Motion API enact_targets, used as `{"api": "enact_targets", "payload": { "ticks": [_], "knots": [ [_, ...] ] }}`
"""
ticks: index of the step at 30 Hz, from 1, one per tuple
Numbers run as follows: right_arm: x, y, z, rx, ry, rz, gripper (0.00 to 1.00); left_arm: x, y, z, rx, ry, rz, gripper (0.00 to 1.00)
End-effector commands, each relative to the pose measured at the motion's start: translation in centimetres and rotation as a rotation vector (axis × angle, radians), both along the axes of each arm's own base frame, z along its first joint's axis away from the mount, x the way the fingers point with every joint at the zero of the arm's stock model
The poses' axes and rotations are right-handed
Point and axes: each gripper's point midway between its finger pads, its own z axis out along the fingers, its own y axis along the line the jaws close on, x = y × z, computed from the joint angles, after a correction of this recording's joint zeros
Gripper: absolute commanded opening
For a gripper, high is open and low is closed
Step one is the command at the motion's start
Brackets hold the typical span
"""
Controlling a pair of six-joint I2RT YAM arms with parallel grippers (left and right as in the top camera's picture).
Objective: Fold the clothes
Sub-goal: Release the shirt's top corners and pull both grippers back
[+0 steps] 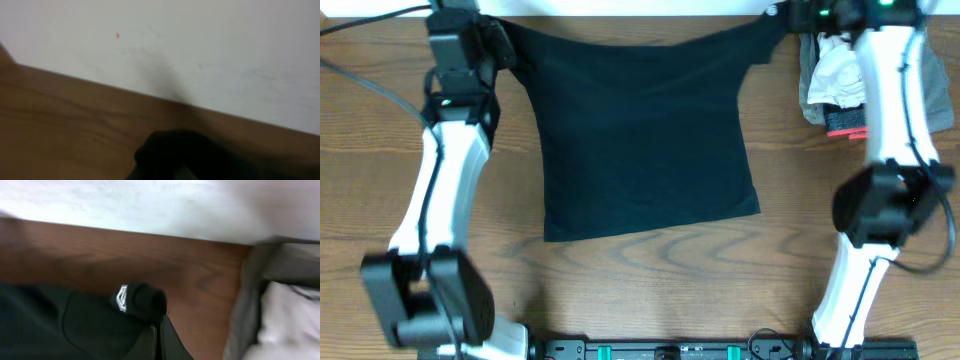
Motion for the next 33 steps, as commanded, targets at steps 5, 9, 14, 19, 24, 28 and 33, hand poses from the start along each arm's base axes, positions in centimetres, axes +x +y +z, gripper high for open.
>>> {"api": "enact_targets", "payload": {
  "ticks": [5, 9, 14, 19, 24, 28, 33],
  "knots": [
    [5.1, 1.9, -5.7, 0.04, -0.075, -0.025, 0.05, 4.3, 0.9, -4.0, 0.023, -0.067, 0.021, 0.06],
    [7.3, 2.4, -6.3, 0.073, -0.155, -0.041, 0.19, 5.7, 1.0, -5.9, 0.025, -0.097, 0.021, 0.11],
    [8.0, 2.7, -5.5, 0.059, -0.201, -0.05, 0.9, 6.3, 1.0, -6.8, 0.026, -0.108, 0.022, 0.98],
    [6.3, 2.6, -4.4, 0.059, -0.141, -0.049, 0.96, 5.4, 0.9, -5.1, 0.024, -0.094, 0.02, 0.98],
    [0.9, 2.5, -2.8, 0.029, 0.04, -0.03, 0.93, 0.8, -0.6, -3.6, -0.014, 0.08, -0.047, 0.98],
    [-4.1, 3.7, -1.8, 0.063, 0.199, 0.011, 0.75, -4.9, -3.4, -3.1, -0.103, 0.261, -0.169, 0.98],
    [-9.2, 7.3, -2.3, 0.123, 0.382, 0.095, 0.18, -12.0, -4.6, -5.4, -0.188, 0.526, -0.182, 0.82]
  ]
}}
